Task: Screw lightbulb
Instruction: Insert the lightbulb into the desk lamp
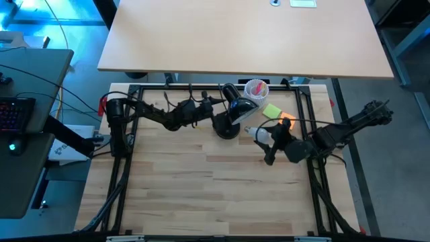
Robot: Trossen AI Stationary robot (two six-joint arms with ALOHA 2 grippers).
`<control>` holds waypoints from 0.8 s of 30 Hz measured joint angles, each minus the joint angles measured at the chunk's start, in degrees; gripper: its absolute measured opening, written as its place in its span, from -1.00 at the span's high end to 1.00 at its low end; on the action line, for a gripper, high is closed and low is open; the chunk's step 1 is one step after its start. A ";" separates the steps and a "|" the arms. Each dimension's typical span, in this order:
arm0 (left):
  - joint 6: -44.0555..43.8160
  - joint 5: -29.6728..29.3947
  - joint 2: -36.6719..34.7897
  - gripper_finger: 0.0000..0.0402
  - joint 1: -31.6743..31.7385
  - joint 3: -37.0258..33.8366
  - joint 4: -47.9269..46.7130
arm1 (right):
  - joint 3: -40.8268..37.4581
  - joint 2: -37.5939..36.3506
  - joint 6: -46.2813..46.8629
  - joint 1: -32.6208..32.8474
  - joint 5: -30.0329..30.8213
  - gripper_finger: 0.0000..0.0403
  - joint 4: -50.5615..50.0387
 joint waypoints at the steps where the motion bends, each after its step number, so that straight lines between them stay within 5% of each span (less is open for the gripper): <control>1: 0.27 -0.02 0.00 -0.15 -0.58 0.63 0.04 | -0.02 0.60 -0.71 0.67 0.74 -0.31 -0.13; 12: 1.49 -2.67 -0.02 0.02 -1.64 7.84 -7.31 | -0.08 4.03 -1.66 1.98 5.31 -0.31 0.58; 22: -2.32 -0.18 -1.26 0.80 -1.07 8.87 -14.08 | 2.20 3.90 -5.11 5.65 7.63 -0.31 5.48; 24: -3.90 0.04 -2.82 0.81 -1.86 8.87 -17.59 | 3.07 3.90 -5.16 6.68 8.40 -0.31 5.55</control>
